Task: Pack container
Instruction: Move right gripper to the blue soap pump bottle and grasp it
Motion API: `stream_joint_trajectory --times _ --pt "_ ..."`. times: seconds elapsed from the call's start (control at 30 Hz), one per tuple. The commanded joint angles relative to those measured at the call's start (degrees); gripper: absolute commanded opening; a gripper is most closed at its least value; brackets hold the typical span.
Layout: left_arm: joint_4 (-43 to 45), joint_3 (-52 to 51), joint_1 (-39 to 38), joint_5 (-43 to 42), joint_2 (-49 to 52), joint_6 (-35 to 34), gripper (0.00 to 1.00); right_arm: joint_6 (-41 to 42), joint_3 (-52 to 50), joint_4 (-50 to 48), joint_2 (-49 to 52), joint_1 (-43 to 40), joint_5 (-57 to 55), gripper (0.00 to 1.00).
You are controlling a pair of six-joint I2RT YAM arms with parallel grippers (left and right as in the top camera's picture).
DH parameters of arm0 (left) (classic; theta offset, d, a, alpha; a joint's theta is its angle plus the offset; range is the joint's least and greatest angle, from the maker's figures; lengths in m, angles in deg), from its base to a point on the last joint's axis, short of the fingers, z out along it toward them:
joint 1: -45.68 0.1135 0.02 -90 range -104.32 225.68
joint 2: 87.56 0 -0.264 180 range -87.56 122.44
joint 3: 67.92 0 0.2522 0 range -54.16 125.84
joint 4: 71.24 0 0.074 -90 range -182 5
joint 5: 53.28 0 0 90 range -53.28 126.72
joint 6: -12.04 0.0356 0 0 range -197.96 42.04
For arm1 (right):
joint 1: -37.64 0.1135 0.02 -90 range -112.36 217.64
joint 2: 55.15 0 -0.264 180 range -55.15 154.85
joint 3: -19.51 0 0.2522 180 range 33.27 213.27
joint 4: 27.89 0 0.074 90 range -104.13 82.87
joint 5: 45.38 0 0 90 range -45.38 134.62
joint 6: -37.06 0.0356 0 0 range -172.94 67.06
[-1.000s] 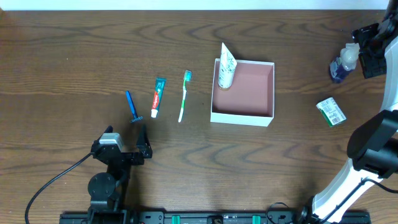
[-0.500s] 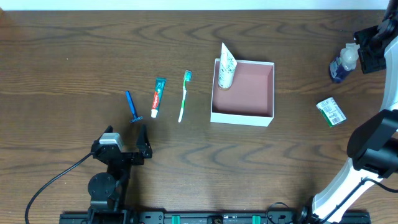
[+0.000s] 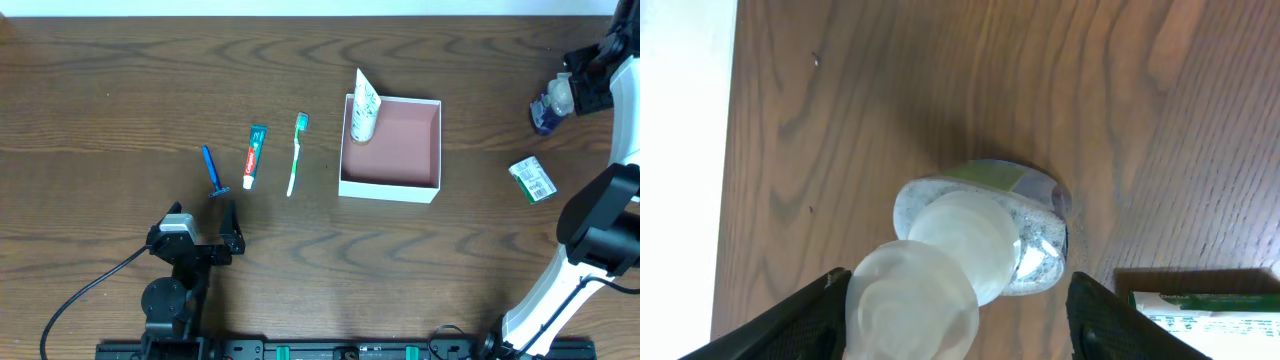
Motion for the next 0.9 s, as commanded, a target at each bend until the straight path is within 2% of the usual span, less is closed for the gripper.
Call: stream_joint_trajectory --times 0.0,0.17,0.43,0.87 --pt "-1.18 -1.4 0.35 -0.96 -0.35 0.24 0.98 0.46 -0.48 0.2 0.52 0.04 -0.68 0.67" --pt "-1.2 -1.4 0.35 -0.96 -0.35 0.26 0.98 0.46 -0.48 0.22 0.52 0.02 -0.7 0.55" --pt "-1.2 -1.4 0.35 -0.96 -0.35 0.24 0.98 0.44 -0.48 0.52 0.52 0.04 -0.94 0.46" --pt "-1.18 -1.4 0.35 -0.96 -0.35 0.24 0.98 0.44 -0.48 1.55 0.52 -0.02 -4.83 0.4"
